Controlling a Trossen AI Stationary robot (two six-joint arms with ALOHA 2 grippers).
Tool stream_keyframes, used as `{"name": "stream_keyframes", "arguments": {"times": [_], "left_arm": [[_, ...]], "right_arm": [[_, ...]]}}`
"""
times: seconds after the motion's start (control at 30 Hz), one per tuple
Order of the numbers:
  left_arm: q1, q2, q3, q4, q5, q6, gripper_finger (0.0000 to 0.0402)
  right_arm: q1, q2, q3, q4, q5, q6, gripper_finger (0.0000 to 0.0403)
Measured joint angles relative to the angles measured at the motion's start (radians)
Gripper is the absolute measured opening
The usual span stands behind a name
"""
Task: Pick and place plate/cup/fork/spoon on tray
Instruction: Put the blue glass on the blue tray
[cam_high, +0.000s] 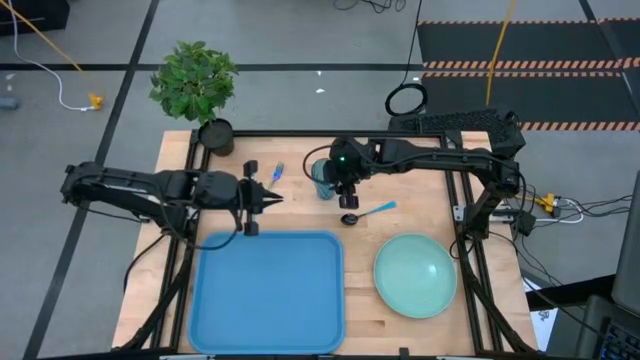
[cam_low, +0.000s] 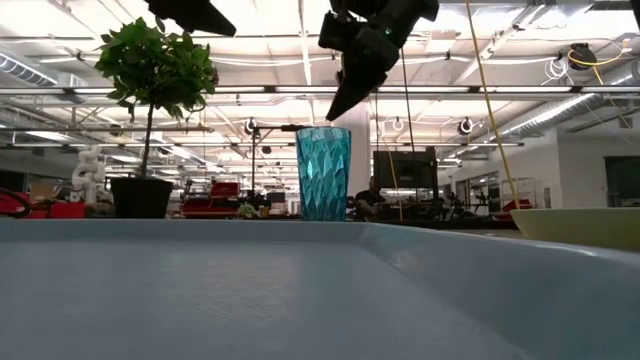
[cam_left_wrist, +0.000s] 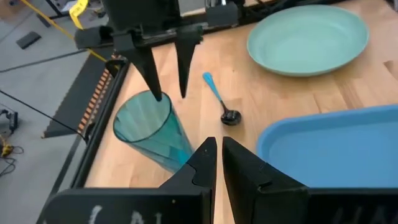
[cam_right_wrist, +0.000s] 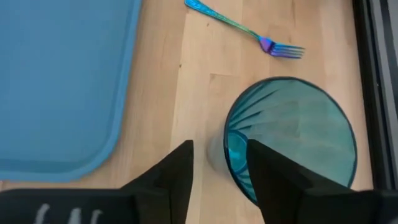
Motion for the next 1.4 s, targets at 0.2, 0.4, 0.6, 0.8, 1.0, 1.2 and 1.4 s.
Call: {"name": "stream_keyframes", "arguments": {"times": [0.2, 0.4, 0.6, 0.8, 1.0, 1.2, 1.4], "left_arm": [[0.006, 0.005, 0.000, 0.000, 0.000, -0.001, 0.0031], [0.006, 0.004, 0.000, 0.001, 0.003, 0.004, 0.0031], [0.006, 0.004, 0.000, 0.001, 0.004, 0.004, 0.0031], [0.006, 0.004, 0.000, 0.001, 0.004, 0.006, 0.0031], [0.006, 0.004, 0.000, 0.003, 0.004, 0.006, 0.0031], [0.006, 0.004, 0.000, 0.005, 0.005, -0.002, 0.0031], [0.006, 0.004, 0.000, 0.058, 0.006, -0.004, 0.0031]], "right_arm": [[-0.003, 0.000, -0.040, 0.058, 0.001, -0.039, 0.0148], [-0.020, 0.000, -0.078, 0.098, 0.000, -0.079, 0.0137], [-0.038, 0.001, -0.090, 0.110, -0.005, -0.098, 0.0097], [-0.048, 0.002, -0.090, 0.104, -0.060, -0.103, 0.0028], [-0.048, 0.002, -0.090, 0.098, -0.079, -0.104, 0.0009], [-0.048, 0.000, -0.090, 0.097, -0.078, -0.103, 0.0003], [-0.046, -0.009, -0.090, 0.099, -0.081, -0.085, 0.0001]]}}
